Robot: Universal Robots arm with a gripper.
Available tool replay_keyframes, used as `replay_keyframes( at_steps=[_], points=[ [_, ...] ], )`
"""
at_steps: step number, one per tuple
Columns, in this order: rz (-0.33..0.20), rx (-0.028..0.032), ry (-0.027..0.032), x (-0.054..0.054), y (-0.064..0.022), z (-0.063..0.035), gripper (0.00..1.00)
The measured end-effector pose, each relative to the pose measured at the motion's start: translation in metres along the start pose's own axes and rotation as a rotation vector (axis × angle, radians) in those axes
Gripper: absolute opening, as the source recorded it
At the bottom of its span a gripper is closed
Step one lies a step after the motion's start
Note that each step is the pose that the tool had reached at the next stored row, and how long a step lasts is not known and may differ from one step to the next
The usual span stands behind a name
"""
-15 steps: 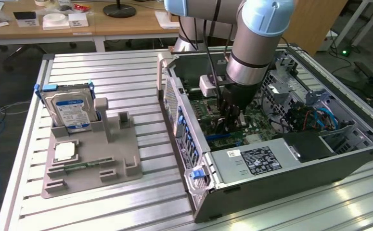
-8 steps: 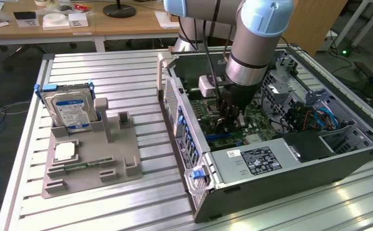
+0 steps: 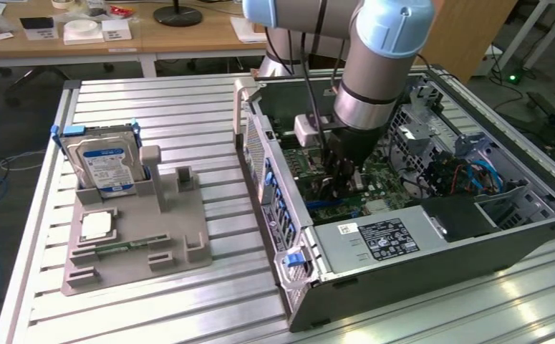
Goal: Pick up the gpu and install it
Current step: 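Insert the gpu into the slot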
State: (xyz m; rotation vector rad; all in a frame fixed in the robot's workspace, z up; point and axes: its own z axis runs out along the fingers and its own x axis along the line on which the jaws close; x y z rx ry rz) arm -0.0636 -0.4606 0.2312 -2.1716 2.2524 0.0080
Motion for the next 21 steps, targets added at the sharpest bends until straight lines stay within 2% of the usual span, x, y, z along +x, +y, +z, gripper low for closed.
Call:
replay_keyframes(
  at_steps=[19,21],
  points=[
    [0.0,-0.0001,-0.0001,-0.0012,-0.0006,0.0027,0.28],
    [0.0,-0.0001,0.0001,-0.0016,0.0013,0.0047,0.28]
  ],
)
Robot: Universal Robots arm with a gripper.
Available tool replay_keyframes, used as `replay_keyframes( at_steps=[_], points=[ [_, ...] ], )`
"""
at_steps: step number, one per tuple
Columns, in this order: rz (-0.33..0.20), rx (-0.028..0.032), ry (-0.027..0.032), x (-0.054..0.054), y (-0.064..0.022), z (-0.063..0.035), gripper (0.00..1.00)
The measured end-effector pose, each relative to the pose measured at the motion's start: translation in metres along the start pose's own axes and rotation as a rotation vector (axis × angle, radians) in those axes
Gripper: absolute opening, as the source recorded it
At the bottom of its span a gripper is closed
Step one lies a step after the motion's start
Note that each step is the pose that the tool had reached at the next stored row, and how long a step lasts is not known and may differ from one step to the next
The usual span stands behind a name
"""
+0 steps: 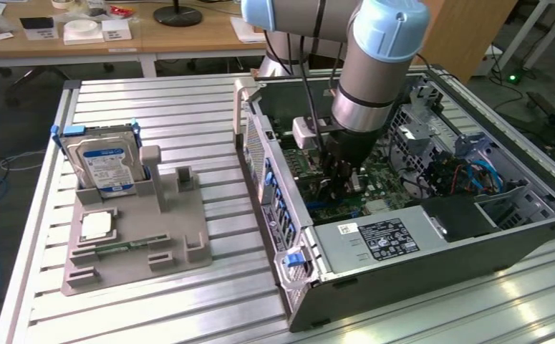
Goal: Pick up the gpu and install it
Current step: 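Insert the gpu into the slot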
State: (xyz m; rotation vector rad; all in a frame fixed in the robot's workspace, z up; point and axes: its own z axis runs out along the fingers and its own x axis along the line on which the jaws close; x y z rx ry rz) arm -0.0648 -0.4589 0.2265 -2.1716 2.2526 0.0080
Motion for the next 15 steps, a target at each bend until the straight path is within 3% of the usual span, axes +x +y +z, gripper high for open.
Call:
replay_keyframes(
  at_steps=[15],
  points=[
    [0.0,-0.0003,0.0,0.0,-0.0003,0.003,0.28]
  ],
)
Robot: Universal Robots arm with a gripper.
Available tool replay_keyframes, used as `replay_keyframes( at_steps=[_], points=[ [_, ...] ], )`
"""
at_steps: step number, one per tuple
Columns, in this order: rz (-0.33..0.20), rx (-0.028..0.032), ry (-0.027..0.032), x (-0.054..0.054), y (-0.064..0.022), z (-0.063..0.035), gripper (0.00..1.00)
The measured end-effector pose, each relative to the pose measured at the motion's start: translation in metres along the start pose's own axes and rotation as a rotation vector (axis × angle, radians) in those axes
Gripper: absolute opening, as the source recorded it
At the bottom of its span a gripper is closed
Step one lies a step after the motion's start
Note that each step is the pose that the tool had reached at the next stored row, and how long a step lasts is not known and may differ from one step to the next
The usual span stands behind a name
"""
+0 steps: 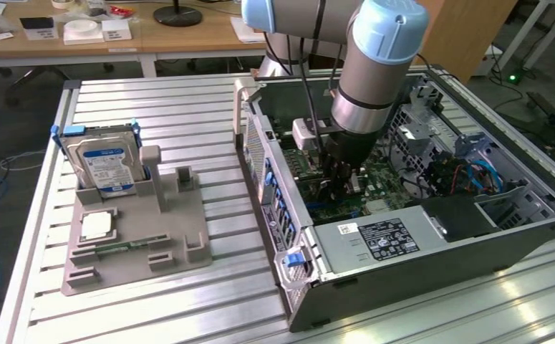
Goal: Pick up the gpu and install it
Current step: 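Insert the gpu into the slot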
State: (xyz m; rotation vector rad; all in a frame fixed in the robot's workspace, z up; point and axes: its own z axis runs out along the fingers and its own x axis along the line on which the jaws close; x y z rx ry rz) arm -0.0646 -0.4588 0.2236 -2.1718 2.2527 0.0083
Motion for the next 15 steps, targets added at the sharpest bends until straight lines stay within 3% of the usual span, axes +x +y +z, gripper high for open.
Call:
replay_keyframes(
  at_steps=[15],
  points=[
    [0.0,0.0001,-0.0003,-0.0018,0.0001,0.0015,0.28]
  ],
)
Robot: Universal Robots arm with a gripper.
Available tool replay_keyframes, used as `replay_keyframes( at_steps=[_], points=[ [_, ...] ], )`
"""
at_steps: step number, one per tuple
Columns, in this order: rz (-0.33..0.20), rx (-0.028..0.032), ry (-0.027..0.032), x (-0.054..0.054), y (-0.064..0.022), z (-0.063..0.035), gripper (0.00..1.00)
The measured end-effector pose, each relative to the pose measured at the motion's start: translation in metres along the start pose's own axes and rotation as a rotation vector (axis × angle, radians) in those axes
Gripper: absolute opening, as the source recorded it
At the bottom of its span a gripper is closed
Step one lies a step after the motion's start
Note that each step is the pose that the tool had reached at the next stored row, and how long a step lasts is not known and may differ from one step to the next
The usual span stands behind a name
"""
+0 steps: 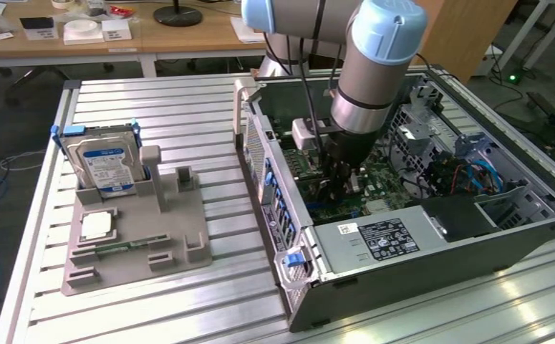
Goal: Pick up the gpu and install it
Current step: 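Insert the gpu into the slot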
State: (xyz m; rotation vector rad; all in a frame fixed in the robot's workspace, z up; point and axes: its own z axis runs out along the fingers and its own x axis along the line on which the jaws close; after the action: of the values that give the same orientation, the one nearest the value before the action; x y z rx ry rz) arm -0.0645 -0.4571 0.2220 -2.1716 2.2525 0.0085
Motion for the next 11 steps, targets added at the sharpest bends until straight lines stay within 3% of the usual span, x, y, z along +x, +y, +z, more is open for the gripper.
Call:
replay_keyframes(
  at_steps=[11],
  points=[
    [0.0,-0.0004,0.0006,0.0001,0.0005,0.0051,0.28]
  ],
)
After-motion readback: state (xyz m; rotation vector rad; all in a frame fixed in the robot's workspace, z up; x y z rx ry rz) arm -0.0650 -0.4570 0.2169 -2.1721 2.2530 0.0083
